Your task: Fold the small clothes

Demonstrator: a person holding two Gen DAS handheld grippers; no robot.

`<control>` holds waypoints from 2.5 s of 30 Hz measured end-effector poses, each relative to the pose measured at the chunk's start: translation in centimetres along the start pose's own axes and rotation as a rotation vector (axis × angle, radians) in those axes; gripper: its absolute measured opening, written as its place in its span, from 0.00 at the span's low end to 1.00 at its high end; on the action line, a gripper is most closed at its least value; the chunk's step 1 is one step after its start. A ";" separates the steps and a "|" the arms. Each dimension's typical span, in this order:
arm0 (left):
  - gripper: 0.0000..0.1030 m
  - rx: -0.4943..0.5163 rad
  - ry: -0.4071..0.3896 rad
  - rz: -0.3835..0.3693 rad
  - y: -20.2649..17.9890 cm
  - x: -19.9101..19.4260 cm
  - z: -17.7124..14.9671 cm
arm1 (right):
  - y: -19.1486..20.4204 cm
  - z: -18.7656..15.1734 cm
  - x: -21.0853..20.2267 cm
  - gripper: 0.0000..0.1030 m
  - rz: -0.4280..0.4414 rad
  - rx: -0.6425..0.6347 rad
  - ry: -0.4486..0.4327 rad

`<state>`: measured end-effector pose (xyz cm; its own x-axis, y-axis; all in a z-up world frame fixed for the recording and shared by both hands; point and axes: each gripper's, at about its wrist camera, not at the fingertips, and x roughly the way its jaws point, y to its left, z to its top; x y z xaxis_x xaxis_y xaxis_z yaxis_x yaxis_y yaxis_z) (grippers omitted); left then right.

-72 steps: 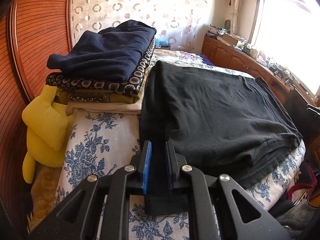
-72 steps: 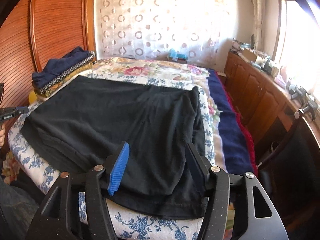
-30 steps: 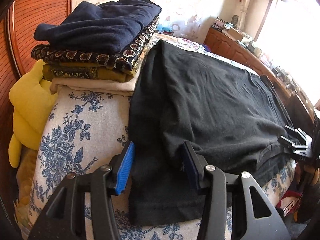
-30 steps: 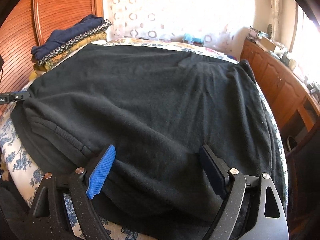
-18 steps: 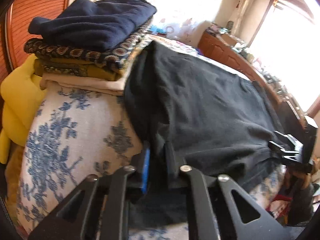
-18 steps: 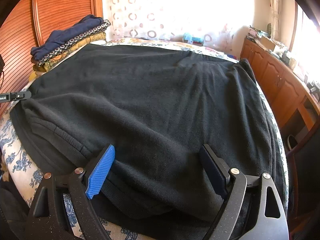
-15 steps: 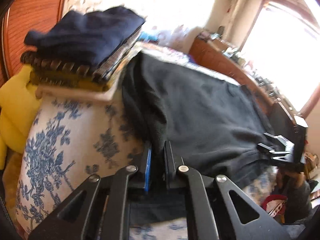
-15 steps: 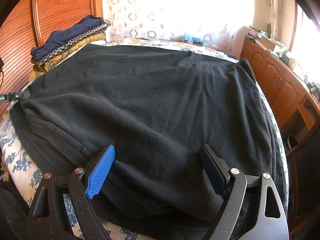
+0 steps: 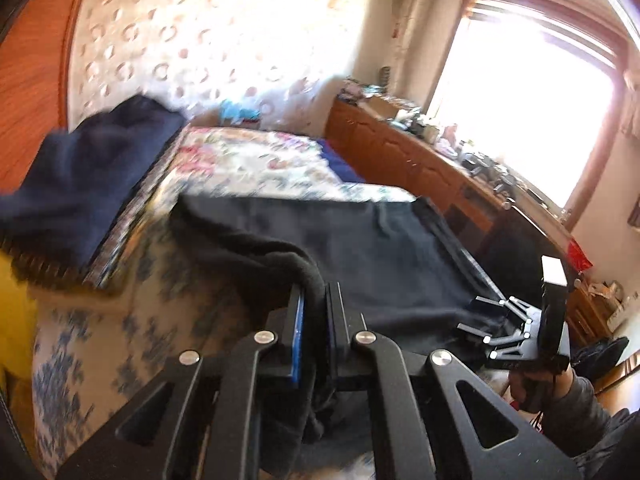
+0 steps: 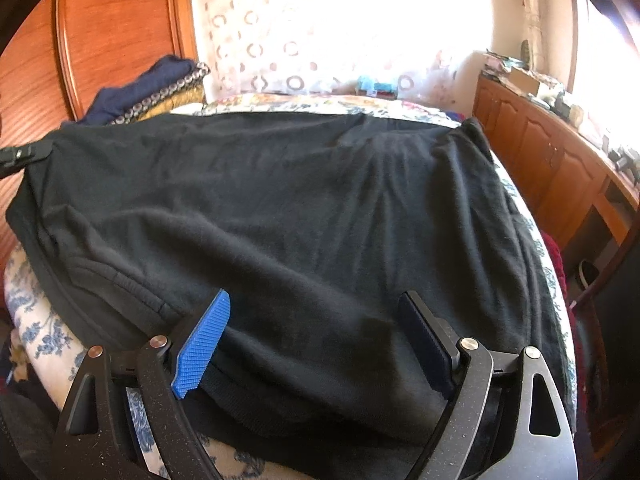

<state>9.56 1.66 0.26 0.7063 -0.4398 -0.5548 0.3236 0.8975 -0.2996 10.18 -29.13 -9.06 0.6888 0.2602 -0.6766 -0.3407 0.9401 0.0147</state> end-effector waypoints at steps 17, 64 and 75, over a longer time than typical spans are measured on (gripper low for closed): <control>0.05 0.262 0.036 -0.196 -16.3 7.3 7.6 | -8.1 -2.3 -8.1 0.82 -0.122 0.086 -0.120; 0.41 0.264 0.203 -0.013 -1.4 15.0 2.1 | -6.3 4.3 0.3 0.11 -0.022 0.009 0.098; 0.41 0.262 0.138 -0.070 -0.9 13.4 2.8 | -6.8 4.0 -6.0 0.08 -0.159 0.059 0.091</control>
<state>20.46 -4.98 -4.76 0.5900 -0.4851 -0.6454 0.5324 0.8347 -0.1408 10.92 -36.16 -2.12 0.6695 0.0888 -0.7375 -0.1919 0.9798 -0.0563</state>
